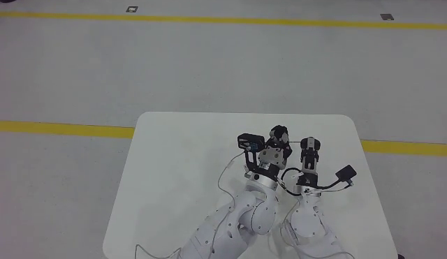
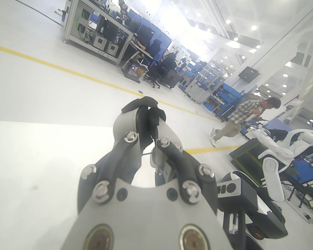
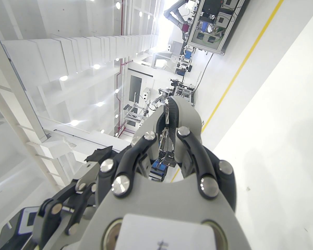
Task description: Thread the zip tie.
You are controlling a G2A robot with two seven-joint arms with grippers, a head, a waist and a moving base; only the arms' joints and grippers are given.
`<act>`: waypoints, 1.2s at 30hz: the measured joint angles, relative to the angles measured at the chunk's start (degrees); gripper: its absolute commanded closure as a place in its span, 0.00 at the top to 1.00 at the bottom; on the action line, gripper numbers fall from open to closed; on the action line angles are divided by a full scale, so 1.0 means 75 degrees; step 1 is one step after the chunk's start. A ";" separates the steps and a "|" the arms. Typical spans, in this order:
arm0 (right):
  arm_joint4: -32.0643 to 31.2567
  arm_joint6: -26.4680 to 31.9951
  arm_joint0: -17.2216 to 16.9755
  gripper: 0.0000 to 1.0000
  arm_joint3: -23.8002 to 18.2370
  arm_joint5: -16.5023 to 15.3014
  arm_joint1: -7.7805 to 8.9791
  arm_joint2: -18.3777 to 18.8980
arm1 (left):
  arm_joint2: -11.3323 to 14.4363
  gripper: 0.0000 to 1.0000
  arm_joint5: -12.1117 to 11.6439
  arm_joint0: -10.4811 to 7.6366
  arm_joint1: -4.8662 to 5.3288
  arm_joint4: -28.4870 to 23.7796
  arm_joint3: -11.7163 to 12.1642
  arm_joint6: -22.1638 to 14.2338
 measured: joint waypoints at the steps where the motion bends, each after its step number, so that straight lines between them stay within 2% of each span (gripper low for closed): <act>1: 0.0000 0.0000 0.0000 0.00 0.0000 0.0000 0.0000 0.0000 | 0.0000 0.00 0.0000 0.0000 0.0000 0.0000 0.0000 0.0000; 6: -0.0011 0.0091 -0.0014 0.00 -0.0034 0.0047 -0.0009 0.0049 | -0.0012 0.00 -0.0021 0.0008 0.0005 -0.0001 -0.0026 -0.0021; 10: -0.0091 -0.0006 -0.0041 0.00 -0.0010 0.0000 -0.0047 0.0067 | -0.0123 0.00 -0.0126 0.0095 0.0035 -0.0033 -0.0178 0.0008; 17: 0.0153 0.0102 -0.0211 0.00 -0.0234 0.0000 -0.0045 0.0219 | -0.0237 0.00 -0.0352 0.0241 0.0069 -0.0227 -0.0219 0.0170; 24: -0.0113 0.0065 -0.0320 0.00 -0.0358 0.0000 -0.0037 0.0123 | -0.0006 0.00 -0.0301 0.0204 0.0089 -0.0192 -0.0173 0.0239; 28: -0.0410 -0.0162 -0.0294 0.00 -0.0262 0.0000 -0.0038 -0.0029 | 0.0125 0.00 -0.0396 0.0138 0.0083 -0.0408 -0.0105 0.0221; 36: -0.0042 -0.0307 -0.0313 0.00 -0.0430 0.0000 -0.0009 -0.0046 | 0.0297 0.00 -0.0356 -0.0009 0.0039 -0.0599 0.0047 0.0353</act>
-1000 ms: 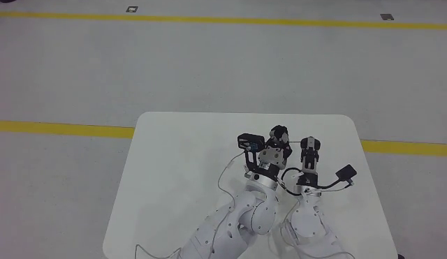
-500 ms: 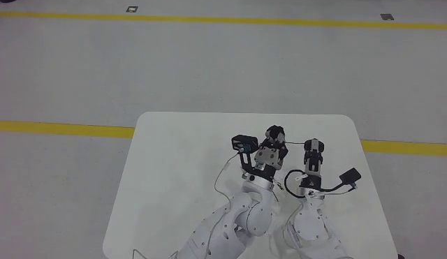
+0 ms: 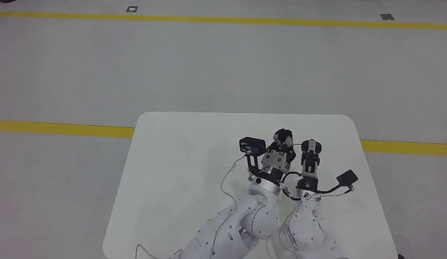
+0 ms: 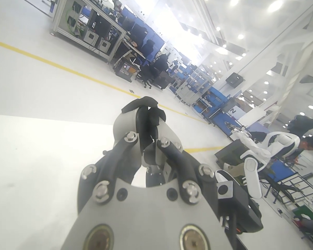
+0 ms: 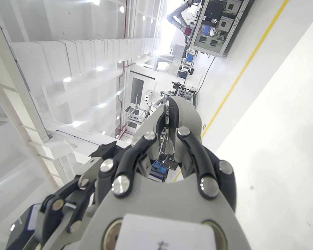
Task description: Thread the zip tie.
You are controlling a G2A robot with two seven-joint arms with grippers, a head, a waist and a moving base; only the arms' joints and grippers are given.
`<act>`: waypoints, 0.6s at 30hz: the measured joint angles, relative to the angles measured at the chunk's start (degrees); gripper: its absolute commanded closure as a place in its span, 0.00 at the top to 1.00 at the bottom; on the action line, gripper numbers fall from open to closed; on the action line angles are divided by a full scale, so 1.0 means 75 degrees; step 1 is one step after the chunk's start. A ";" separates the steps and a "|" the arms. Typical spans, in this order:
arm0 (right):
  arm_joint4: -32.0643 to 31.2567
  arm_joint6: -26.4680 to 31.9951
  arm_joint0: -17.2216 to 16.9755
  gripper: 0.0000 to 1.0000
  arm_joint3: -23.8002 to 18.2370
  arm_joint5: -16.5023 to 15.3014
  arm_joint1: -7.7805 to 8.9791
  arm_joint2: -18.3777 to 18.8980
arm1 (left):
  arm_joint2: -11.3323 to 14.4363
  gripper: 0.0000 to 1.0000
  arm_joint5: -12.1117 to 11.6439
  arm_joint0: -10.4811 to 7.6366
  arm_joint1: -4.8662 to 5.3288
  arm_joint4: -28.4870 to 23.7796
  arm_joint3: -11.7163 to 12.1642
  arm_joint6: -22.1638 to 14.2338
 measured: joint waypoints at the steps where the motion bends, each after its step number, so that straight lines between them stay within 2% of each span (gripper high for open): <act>1: 0.0075 0.0019 -0.0011 0.00 -0.0037 0.0000 0.0006 0.0014 | 0.0007 0.00 0.0013 -0.0007 -0.0003 -0.0012 0.0012 0.0012; 5: 0.0254 0.0120 -0.0075 0.00 -0.0154 0.0000 0.0037 0.0088 | 0.0011 0.00 0.0285 -0.0013 -0.0007 -0.0015 0.0056 0.0014; 13: 0.0416 0.0141 -0.0196 0.00 -0.0305 0.0000 0.0089 0.0205 | 0.0010 0.00 0.0292 -0.0011 -0.0006 -0.0016 0.0054 0.0008; 14: 0.0434 0.0145 -0.0214 0.00 -0.0327 0.0000 0.0094 0.0211 | 0.0009 0.00 0.0249 -0.0002 -0.0002 -0.0052 0.0028 -0.0019; 18: 0.0483 0.0117 -0.0299 0.00 -0.0426 0.0000 0.0113 0.0215 | -0.0047 0.00 -0.0313 0.0110 0.0049 -0.0552 -0.0165 -0.0133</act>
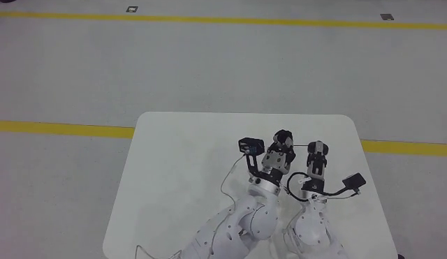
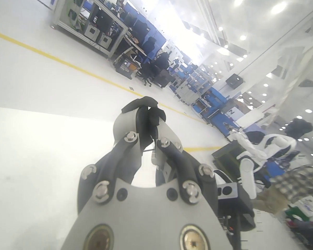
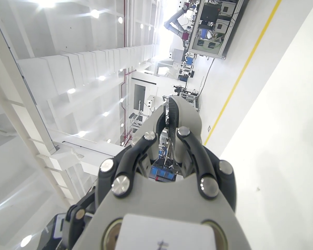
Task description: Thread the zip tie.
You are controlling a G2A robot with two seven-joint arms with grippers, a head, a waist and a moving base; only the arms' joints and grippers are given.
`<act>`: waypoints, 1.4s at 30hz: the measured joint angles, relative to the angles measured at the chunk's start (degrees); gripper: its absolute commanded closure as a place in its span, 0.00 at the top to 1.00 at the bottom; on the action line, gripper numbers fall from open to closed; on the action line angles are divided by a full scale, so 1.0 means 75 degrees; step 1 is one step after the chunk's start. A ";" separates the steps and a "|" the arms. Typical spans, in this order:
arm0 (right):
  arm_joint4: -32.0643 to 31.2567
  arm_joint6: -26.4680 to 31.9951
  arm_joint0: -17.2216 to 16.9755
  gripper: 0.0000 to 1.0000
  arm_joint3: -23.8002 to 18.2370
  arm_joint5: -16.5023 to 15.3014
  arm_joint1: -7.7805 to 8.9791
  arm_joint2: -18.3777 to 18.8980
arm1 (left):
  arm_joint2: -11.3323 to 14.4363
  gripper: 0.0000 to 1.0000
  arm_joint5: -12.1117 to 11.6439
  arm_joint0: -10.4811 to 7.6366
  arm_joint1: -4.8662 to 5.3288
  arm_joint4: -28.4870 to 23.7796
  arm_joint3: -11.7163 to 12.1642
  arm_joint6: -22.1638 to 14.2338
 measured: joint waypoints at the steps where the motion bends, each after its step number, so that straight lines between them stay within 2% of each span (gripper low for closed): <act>1: 0.0007 -0.0021 -0.0030 0.00 -0.0038 0.0000 0.0007 0.0003 | -0.0012 0.00 -0.0106 0.0024 0.0011 -0.0066 -0.0021 0.0032; 6: 0.0138 -0.0040 -0.0132 0.00 -0.0193 0.0000 0.0039 0.0054 | 0.0021 0.00 -0.0304 0.0074 0.0043 -0.0176 -0.0057 0.0185; 10: 0.0275 0.0009 -0.0250 0.00 -0.0418 0.0000 0.0071 0.0101 | 0.0035 0.00 -0.0168 0.0078 0.0049 -0.0155 -0.0049 0.0197; 17: 0.0432 0.0155 -0.0472 0.00 -0.0760 0.0000 0.0133 0.0218 | 0.0035 0.00 -0.0169 0.0077 0.0048 -0.0155 -0.0051 0.0197; 24: 0.0279 0.0010 -0.0408 0.00 -0.0515 0.0000 0.0160 0.0170 | 0.0035 0.00 -0.0180 0.0079 0.0050 -0.0157 -0.0060 0.0182; 29: 0.0214 -0.0209 -0.0225 0.00 -0.0226 0.0000 0.0155 0.0049 | 0.0069 0.00 -0.0402 0.0127 0.0086 -0.0206 -0.0201 -0.0022; 34: 0.0170 -0.0364 -0.0187 0.00 -0.0179 0.0000 0.0164 -0.0100 | 0.0181 0.00 -0.0072 0.0064 0.0073 0.0093 -0.0123 -0.0054; 42: 0.0065 -0.0506 -0.0131 0.00 -0.0104 0.0000 0.0202 -0.0316 | 0.0188 0.00 -0.0062 0.0059 0.0071 0.0080 -0.0119 -0.0050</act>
